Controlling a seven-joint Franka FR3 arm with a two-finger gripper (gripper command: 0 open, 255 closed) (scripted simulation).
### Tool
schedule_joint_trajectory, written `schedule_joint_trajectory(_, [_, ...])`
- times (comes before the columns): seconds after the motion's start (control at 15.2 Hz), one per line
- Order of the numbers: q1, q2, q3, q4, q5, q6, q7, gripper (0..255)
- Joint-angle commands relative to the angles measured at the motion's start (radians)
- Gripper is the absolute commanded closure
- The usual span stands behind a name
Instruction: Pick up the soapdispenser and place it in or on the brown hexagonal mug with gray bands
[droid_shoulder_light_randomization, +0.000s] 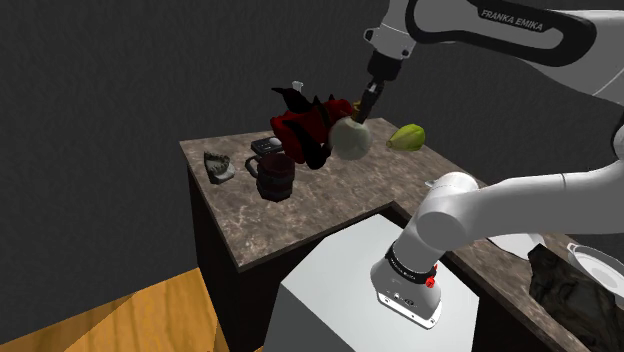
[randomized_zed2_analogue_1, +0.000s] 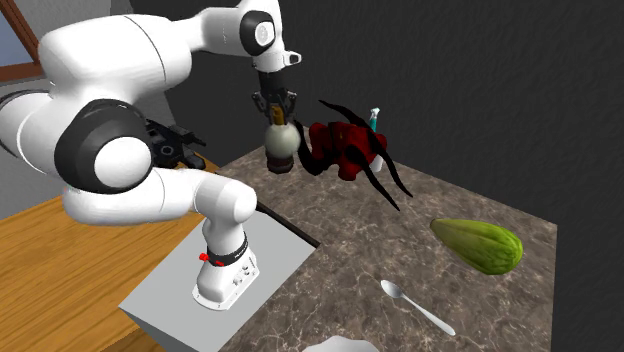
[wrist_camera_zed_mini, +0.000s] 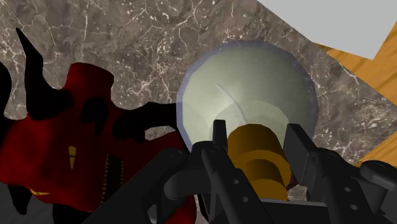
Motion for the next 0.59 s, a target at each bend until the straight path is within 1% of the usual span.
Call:
schedule_joint_trajectory(0.0, [0.015, 0.068, 0.024, 0.052, 0.02, 0.015, 0.028, 255])
schedule_joint_trajectory(0.53, [0.054, 0.354, 0.104, 0.301, 0.071, 0.048, 0.122, 255])
